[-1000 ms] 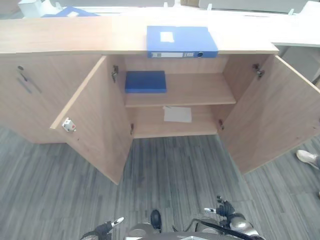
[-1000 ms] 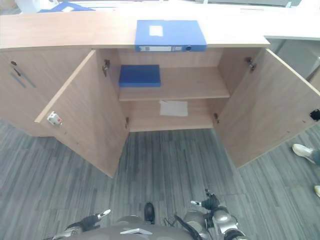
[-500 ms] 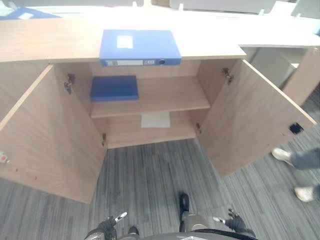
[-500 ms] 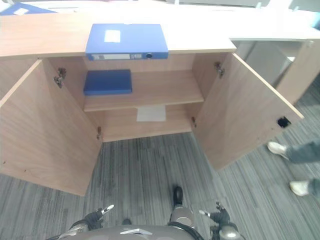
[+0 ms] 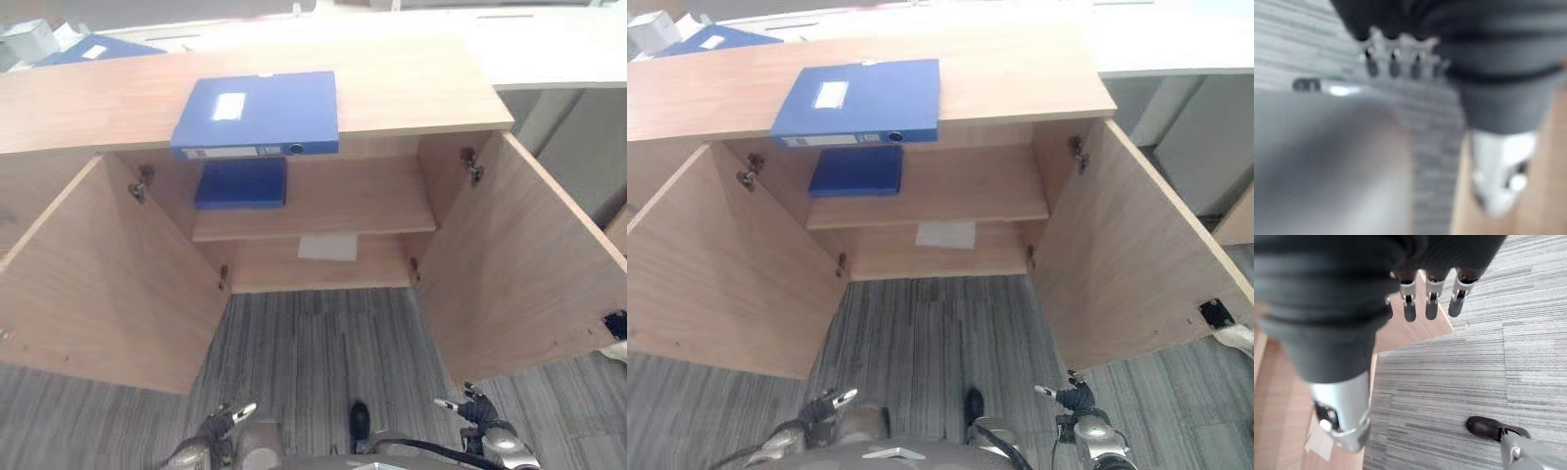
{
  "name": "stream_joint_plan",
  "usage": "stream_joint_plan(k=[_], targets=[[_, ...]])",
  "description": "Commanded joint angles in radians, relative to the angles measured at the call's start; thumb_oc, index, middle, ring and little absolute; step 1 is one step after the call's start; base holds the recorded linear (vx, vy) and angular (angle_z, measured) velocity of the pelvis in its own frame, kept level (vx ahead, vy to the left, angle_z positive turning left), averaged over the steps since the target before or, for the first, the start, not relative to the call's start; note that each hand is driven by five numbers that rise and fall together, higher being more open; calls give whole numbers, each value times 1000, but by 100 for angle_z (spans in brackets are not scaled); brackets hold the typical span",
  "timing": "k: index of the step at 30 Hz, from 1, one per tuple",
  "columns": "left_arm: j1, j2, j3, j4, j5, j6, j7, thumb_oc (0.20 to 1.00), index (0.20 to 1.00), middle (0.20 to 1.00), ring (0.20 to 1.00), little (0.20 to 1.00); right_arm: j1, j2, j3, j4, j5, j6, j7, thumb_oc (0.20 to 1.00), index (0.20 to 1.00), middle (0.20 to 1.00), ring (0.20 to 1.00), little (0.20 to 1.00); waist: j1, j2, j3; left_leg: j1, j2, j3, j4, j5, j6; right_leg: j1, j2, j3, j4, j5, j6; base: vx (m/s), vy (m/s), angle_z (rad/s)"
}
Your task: Put the empty folder in the office cabinet
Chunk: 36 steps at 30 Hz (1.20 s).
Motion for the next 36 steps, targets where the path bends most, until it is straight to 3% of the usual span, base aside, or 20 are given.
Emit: stream_joint_plan(k=[1,4,6,8,12,14,16,17,18,20,22,25,27,29,30,31,35,36], targets=[[-3,27,-56,-5,87,-15,14,1000,1000,1000,1000,1000,7,-57,32,-40,-34,-45,30,1000,1000,1000,1000,1000,-5,-1,18,162,-48,64,-346,-25,65,-20,-60,44,100,-71,90,326,263,-23],[-7,31,-68,0,110,-21,18,1000,1000,1000,1000,1000,11,-67,58,-54,-50,-66,46,1000,1000,1000,1000,1000,10,14,18,140,-33,79,-496,54,31,34,-50,43,80,-90,98,255,232,13],[-9,27,-72,1,116,-28,33,1000,1000,1000,1000,1000,9,-67,69,-60,-69,-76,57,1000,1000,1000,1000,1000,18,18,17,124,-31,78,-519,76,27,56,-52,47,76,-104,100,212,240,20],[-16,30,-74,-4,106,-31,51,1000,1000,1000,1000,1000,-8,-59,104,-66,-103,-72,40,1000,1000,1000,1000,1000,36,20,1,139,-65,32,-548,58,49,64,-67,61,77,-113,117,245,313,-22],[-47,43,-105,-8,105,-32,103,1000,1000,1000,1000,1000,-42,-29,146,-87,-153,-77,1,1000,1000,1000,1000,1000,47,40,-14,215,-104,24,-580,26,102,35,-103,8,196,-154,126,186,221,-46],[-63,56,-107,-18,144,-42,141,1000,1000,1000,1000,1000,-57,-16,195,-119,-261,-77,-53,1000,1000,1000,1000,1000,50,47,-10,238,-108,29,-584,21,120,-27,-116,-24,289,-143,135,74,130,-9],[-75,62,-113,-23,135,-53,165,1000,1000,1000,1000,1000,-62,-15,219,-137,-249,-68,-75,1000,1000,1000,1000,1000,49,47,-5,247,-108,33,-588,14,127,-55,-114,-37,305,-136,138,47,18,-18],[-85,72,-115,-33,135,-110,207,1000,1000,1000,1000,1000,-68,-14,236,-154,-212,-49,-81,1000,1000,1000,1000,1000,49,41,2,258,-104,50,-590,3,127,-72,-111,-61,280,-125,144,41,-46,-14],[-85,72,-115,-33,135,-110,207,1000,1000,1000,1000,1000,-68,-14,236,-154,-212,-49,-81,1000,1000,1000,1000,1000,49,41,2,258,-104,50,-590,3,127,-72,-111,-61,280,-125,144,31,-107,-13],[-89,95,-99,-34,153,-193,245,1000,1000,1000,1000,1000,-83,-16,247,-134,-226,-63,-57,1000,1000,1000,1000,1000,57,26,12,267,-99,83,-591,-9,118,-79,-117,-91,210,-73,163,9,-134,-21],[-95,135,-81,-106,206,-231,306,1000,1000,1000,1000,1000,-77,-26,264,-149,-269,-80,-79,1000,1000,1000,1000,1000,48,26,23,277,-95,97,-589,-17,114,-103,-126,-69,176,-28,180,6,-120,-14],[-79,168,-70,-251,241,-228,389,1000,1000,1000,1000,1000,-69,-62,263,-209,-269,-11,-42,1000,1000,1000,1000,1000,40,31,12,285,-91,120,-585,-15,101,-71,-113,-51,112,-23,163,58,-61,-2],[-70,175,-68,-284,253,-233,412,1000,1000,1000,1000,1000,-64,-68,262,-219,-275,-1,-36,1000,1000,1000,1000,1000,40,31,7,287,-91,121,-586,-13,97,-60,-109,-50,94,-22,160,69,-43,4],[-40,225,-67,-450,298,-201,518,1000,1000,1000,1000,1000,-37,-96,251,-256,-245,46,-11,1000,1000,1000,1000,1000,44,29,-10,293,-84,120,-587,-7,79,-7,-93,-50,32,-19,147,97,-87,2],[-40,225,-67,-450,298,-201,518,1000,1000,1000,1000,1000,-37,-96,251,-256,-245,46,-11,1000,1000,1000,1000,1000,44,29,-10,293,-84,120,-587,-7,79,-7,-93,-50,32,-19,147,52,-95,11],[-23,258,-54,-537,347,-210,607,1000,1000,1000,1000,1000,-22,-110,235,-272,-222,65,-1,1000,1000,1000,1000,1000,51,29,-19,292,-74,120,-589,0,66,21,-88,-63,7,-24,139,37,-74,9],[-9,291,-41,-622,410,-212,704,1000,1000,1000,1000,1000,-13,-118,218,-272,-211,65,2,1000,1000,1000,1000,1000,61,29,-31,294,-65,115,-592,3,54,39,-83,-72,-2,-34,132,29,-54,4],[6,300,-26,-654,463,-208,767,1000,1000,1000,1000,1000,-7,-116,212,-277,-212,73,3,1000,1000,1000,1000,1000,66,28,-36,297,-60,113,-594,3,47,45,-81,-79,-2,-39,130,25,-57,1]])
